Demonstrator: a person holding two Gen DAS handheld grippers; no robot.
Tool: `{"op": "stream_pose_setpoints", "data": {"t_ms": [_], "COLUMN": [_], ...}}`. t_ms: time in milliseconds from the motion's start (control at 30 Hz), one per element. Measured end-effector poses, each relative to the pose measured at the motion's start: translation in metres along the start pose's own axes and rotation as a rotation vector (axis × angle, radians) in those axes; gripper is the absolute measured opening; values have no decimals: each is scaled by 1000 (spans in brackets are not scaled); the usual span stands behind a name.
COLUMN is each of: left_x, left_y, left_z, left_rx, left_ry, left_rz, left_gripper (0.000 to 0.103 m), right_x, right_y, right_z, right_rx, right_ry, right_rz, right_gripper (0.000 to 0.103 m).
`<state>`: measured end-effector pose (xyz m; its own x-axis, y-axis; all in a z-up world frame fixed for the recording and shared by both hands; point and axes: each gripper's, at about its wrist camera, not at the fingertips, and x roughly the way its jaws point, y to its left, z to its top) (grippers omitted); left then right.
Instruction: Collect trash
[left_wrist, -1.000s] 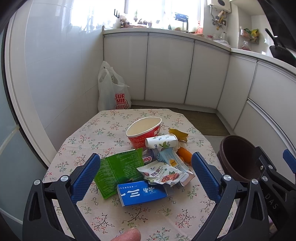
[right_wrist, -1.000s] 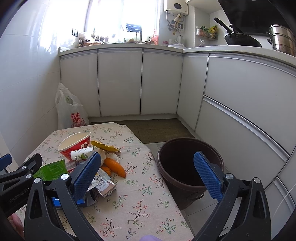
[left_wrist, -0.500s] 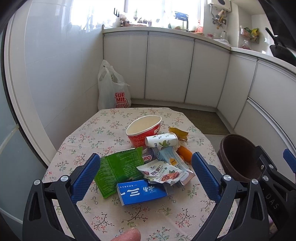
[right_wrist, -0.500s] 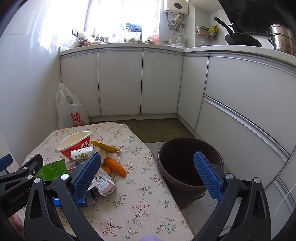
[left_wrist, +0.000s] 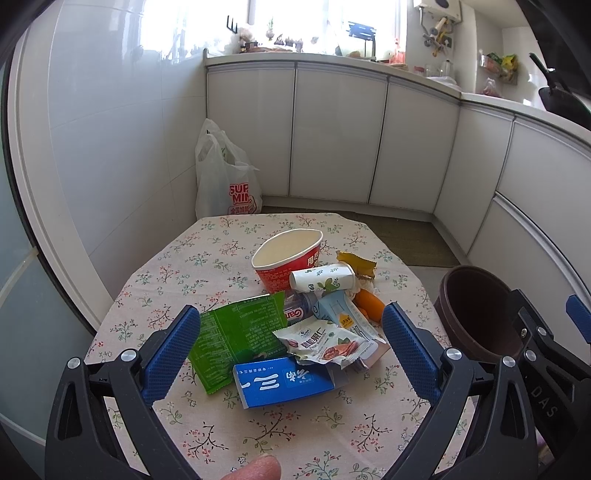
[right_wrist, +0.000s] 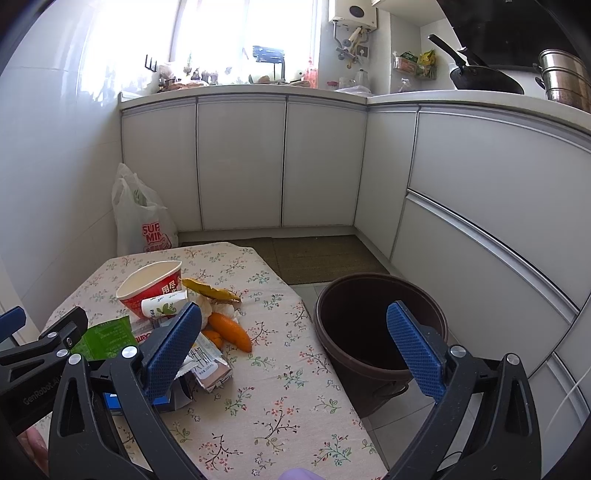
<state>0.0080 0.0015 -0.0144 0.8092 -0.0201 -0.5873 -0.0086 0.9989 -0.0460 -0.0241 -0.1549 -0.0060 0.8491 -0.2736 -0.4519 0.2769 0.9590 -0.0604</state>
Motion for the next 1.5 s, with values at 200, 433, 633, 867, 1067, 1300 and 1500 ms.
{"op": "stream_pose_setpoints", "data": {"t_ms": [200,433,633,867,1067,1300,1500], "left_x": [0,0,0,0,1,18,50], "left_y": [0,0,0,0,1,14,32], "left_z": [0,0,0,0,0,-2,-12], "left_rx": [0,0,0,0,-4,-63,-116], "left_ry": [0,1,2,1,6,91,237], "left_rz": [0,0,0,1,5,10,21], "left_gripper": [96,96,96,96,96,96,96], "right_x": [0,0,0,0,1,22,50], "right_y": [0,0,0,0,0,-4,-3], "right_z": [0,0,0,0,0,-6,-19], "right_rx": [3,0,0,0,0,19,-5], "right_ry": [0,0,1,1,5,124,293], "right_rz": [0,-1,-1,-1,-3,9,7], "right_gripper": [96,96,96,96,96,96,96]}}
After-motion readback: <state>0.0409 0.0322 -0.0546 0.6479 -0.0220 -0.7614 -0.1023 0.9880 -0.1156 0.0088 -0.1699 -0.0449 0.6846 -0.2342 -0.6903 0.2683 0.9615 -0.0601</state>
